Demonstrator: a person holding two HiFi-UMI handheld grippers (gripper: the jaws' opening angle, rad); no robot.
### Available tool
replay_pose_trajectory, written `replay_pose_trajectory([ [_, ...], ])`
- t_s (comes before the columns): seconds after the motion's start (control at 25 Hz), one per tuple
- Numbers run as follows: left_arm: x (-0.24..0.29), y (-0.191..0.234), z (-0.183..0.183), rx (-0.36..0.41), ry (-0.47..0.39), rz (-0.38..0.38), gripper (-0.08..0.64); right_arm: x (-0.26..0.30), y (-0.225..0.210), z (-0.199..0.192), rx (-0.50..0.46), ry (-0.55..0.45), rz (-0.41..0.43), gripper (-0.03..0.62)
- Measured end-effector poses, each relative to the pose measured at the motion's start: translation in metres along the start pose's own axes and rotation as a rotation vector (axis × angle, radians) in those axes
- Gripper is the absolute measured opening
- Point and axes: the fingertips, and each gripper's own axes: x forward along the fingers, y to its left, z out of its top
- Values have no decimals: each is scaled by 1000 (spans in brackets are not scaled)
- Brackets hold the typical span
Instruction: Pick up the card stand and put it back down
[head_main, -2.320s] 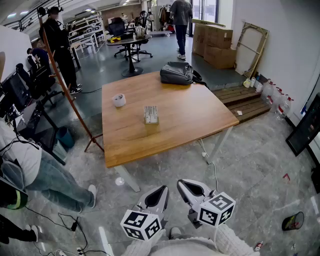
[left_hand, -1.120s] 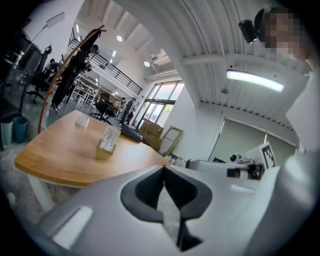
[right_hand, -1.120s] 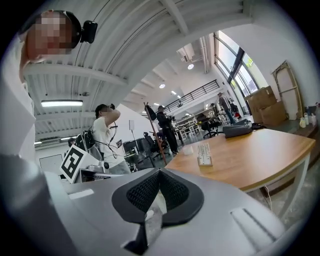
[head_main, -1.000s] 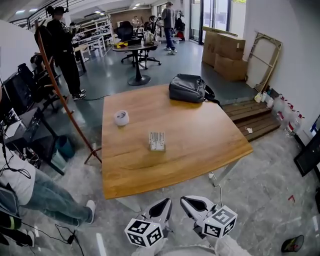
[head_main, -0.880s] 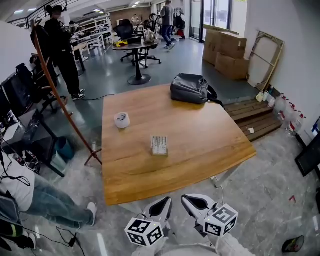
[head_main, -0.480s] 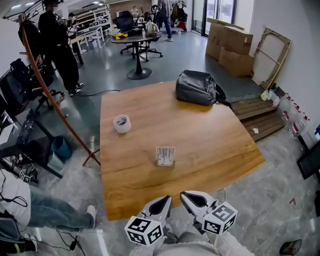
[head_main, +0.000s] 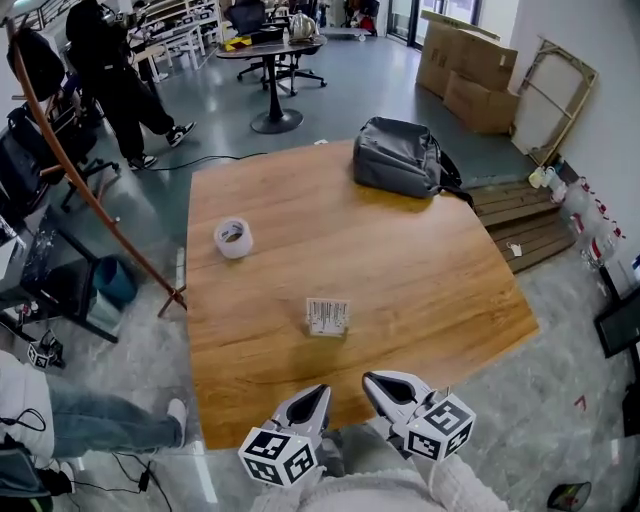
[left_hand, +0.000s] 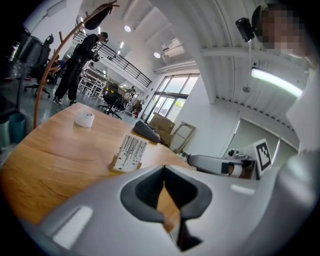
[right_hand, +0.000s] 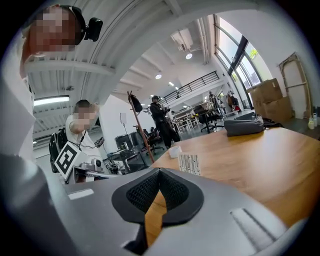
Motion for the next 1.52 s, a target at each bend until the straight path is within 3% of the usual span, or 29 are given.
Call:
replay_pose_trajectory([
  [0.44, 58, 26, 17, -86, -7, 110, 8, 42, -55, 18, -41, 110, 140, 0],
  [0.76, 80, 23, 18, -79, -16, 164, 8, 56, -68, 10, -47, 159, 227, 0],
  [1.0, 81, 28, 17, -82, -6, 181, 8, 62, -68, 6, -48, 168, 218, 0],
  [1.32, 90, 38, 21, -64, 39, 141, 7, 72, -74, 6, -67, 190, 193, 23],
  [1.52, 91, 47, 14, -86, 50, 132, 8, 83, -92, 6, -91, 179, 140, 41],
])
